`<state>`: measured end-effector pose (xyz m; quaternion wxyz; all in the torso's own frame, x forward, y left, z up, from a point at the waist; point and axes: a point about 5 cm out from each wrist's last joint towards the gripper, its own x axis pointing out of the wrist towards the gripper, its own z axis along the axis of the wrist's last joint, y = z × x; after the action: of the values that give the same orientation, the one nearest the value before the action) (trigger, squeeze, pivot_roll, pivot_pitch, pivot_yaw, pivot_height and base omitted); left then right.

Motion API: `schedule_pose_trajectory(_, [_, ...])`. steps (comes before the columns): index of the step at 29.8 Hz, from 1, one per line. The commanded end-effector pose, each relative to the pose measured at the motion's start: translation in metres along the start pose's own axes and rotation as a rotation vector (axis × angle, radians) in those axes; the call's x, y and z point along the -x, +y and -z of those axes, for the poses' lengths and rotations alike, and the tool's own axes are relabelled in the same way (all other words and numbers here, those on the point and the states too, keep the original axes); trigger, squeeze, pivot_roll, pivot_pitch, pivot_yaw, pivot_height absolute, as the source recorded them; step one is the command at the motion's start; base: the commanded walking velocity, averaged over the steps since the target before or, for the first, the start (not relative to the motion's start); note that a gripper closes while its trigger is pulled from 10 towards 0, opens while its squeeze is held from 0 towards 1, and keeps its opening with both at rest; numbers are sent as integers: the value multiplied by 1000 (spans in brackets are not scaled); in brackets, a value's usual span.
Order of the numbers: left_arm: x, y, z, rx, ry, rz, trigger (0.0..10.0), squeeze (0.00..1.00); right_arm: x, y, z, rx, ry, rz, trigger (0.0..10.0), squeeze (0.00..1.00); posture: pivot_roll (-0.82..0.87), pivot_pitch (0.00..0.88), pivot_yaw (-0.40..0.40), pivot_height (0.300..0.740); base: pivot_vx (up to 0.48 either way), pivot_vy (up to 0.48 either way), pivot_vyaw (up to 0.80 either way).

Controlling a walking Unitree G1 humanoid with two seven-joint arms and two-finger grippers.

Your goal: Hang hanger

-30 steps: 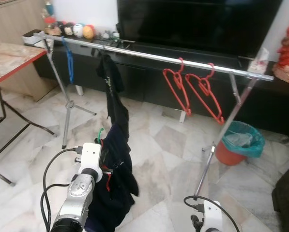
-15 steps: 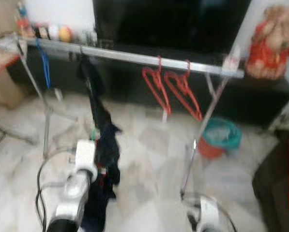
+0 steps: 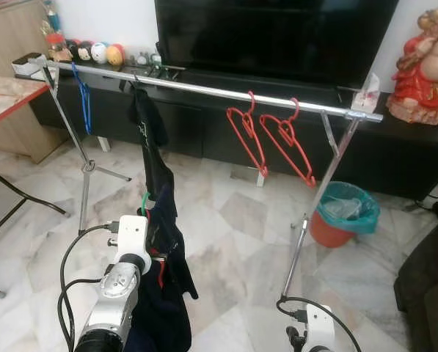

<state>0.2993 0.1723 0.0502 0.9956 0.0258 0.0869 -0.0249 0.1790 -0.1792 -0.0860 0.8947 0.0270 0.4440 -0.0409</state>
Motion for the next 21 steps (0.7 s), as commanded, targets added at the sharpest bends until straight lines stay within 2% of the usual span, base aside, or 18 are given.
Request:
schedule_pose_trajectory(1, [-2,5,-10,3,-50,-20,10000,0,-1,0,-3,11,-3,-3,10000,0,0,0,-33,740,360,0,0])
schedule_pose_trajectory(21, [-3,8,-13,4,-69,-33,10000,0,-1,0,-2,5,4,-12,10000,0,-1,0,-32,740,386,0,0])
